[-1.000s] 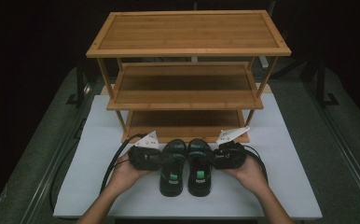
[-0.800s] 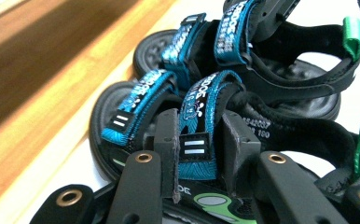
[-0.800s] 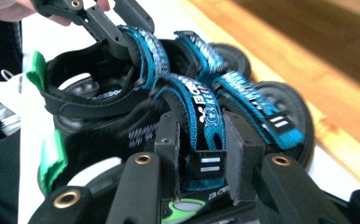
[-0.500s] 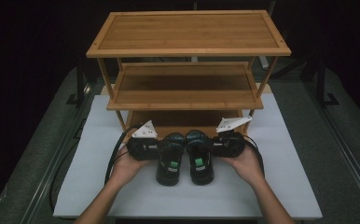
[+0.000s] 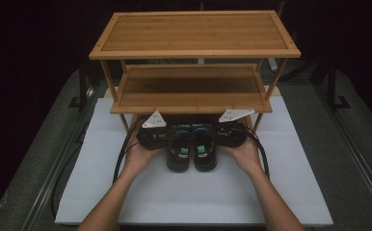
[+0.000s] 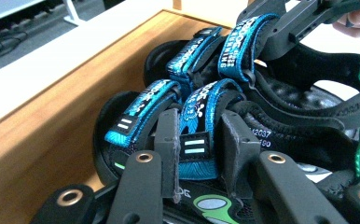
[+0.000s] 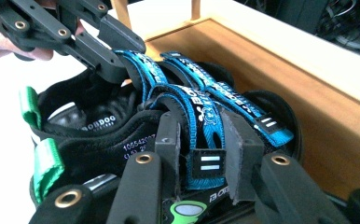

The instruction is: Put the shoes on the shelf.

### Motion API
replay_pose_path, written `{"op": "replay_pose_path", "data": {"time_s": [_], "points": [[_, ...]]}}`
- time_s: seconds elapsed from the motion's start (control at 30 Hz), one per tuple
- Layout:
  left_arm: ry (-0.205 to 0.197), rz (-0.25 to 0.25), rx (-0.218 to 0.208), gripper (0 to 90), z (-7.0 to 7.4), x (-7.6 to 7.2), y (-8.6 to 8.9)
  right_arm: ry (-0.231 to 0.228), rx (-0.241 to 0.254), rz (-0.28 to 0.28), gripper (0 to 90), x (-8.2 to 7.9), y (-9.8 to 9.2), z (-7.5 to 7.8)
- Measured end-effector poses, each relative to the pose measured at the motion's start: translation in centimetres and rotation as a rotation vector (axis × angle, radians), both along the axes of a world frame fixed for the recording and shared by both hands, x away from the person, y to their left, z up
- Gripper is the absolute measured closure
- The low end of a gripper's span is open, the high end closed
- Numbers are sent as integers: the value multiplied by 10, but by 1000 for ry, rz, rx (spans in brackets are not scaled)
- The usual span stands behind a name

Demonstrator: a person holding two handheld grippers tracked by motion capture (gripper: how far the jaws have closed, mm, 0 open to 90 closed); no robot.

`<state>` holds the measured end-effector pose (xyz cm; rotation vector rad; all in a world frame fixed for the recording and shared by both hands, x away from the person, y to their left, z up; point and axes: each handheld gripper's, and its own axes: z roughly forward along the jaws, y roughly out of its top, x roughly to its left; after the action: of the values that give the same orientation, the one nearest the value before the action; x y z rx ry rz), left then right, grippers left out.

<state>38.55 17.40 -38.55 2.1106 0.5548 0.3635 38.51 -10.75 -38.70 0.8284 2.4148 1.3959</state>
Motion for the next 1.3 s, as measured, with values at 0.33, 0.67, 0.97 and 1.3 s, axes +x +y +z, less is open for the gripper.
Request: {"op": "replay_pose_path", "data": {"time_s": [0.33, 0.67, 0.97, 1.3], "points": [[-33, 24, -1, 706, -7, 5, -3, -31, -14, -25, 692, 4, 3, -9], [-9, 9, 5, 705, -13, 1, 1, -22, -9, -22, 689, 1, 2, -18], [-2, 0, 2, 685, -15, -1, 2, -32, -11, -22, 666, -1, 2, -21], [65, 23, -38, 336, 7, -22, 16, -14, 5, -71, 471, -22, -8, 1]]}}
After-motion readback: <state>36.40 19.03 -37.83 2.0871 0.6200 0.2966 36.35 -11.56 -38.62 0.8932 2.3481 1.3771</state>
